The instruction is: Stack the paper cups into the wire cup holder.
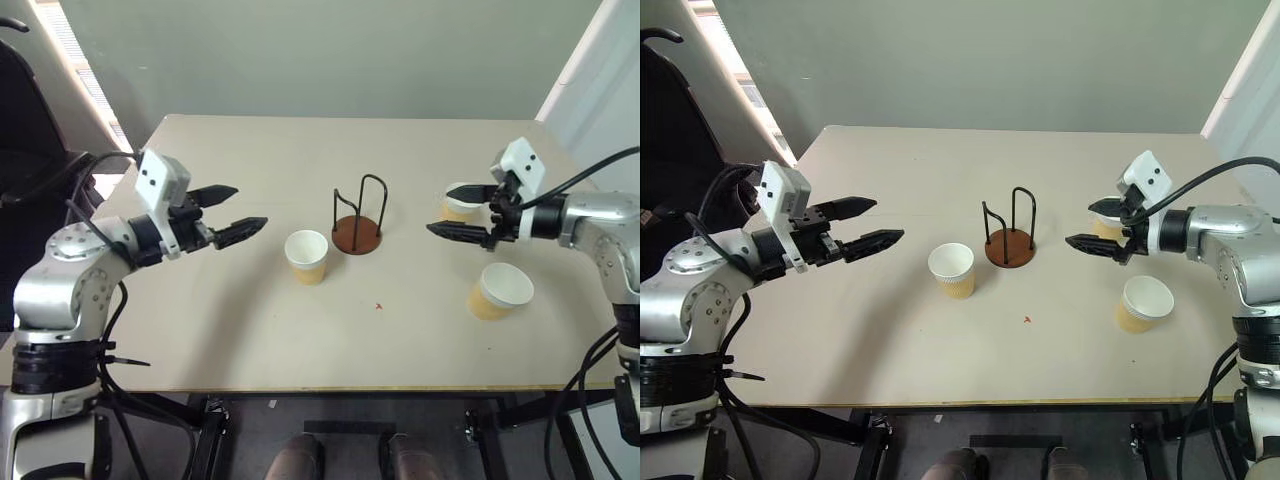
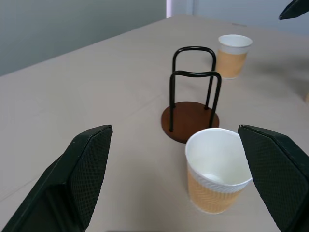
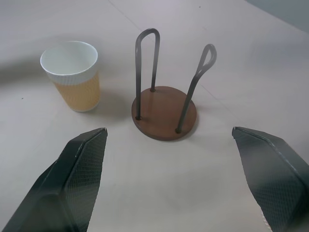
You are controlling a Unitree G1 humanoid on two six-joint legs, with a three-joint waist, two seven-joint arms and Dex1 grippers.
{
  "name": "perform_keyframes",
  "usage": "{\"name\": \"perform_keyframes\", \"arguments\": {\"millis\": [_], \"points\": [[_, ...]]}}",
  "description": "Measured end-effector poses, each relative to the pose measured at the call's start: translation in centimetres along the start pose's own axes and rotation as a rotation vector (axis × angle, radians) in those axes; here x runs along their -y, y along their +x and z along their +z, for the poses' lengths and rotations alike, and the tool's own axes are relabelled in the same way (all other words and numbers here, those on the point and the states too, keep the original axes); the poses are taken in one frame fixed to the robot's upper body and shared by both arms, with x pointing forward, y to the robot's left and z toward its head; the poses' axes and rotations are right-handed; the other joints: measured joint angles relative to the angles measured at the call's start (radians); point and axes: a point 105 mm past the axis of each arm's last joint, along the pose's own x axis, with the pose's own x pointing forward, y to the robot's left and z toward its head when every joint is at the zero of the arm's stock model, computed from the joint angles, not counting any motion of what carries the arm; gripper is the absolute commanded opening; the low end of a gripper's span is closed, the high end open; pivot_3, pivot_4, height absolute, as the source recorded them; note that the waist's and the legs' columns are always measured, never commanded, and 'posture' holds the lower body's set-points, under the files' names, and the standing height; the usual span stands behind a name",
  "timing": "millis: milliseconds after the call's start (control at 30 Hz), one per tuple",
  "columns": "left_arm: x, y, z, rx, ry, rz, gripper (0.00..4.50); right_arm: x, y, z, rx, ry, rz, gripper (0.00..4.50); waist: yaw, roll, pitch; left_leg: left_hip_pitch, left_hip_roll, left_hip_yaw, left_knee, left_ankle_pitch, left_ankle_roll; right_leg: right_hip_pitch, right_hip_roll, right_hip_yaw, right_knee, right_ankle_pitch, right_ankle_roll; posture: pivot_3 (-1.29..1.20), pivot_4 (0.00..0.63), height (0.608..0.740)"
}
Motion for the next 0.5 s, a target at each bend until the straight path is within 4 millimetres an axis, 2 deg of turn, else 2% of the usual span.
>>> {"name": "perform_keyframes", "arguments": {"millis": [233, 500], "points": [[0.9, 2.0, -0.8, 0.018, -0.058, -0.049, 4.5, 0.2, -0.8, -0.5, -0.012, 0.009, -0.055, 4.3, 0.003, 0.0, 0.0, 0.0, 0.0, 0.0, 0.001, 0.0, 0.0, 0.0, 0.0, 0.0, 0.0, 0.001, 0.002, 0.0, 0.15, 0.74], [2.1, 4.1, 0.3, 0.017, -0.05, -0.085, 4.5, 0.3, -2.0, -0.1, -0.009, -0.007, -0.089, 4.3, 0.005, 0.0, 0.0, 0.0, 0.0, 0.0, 0.001, 0.001, 0.0, 0.0, 0.0, 0.0, 0.0, 0.003, 0.004, 0.0, 0.15, 0.74]]}}
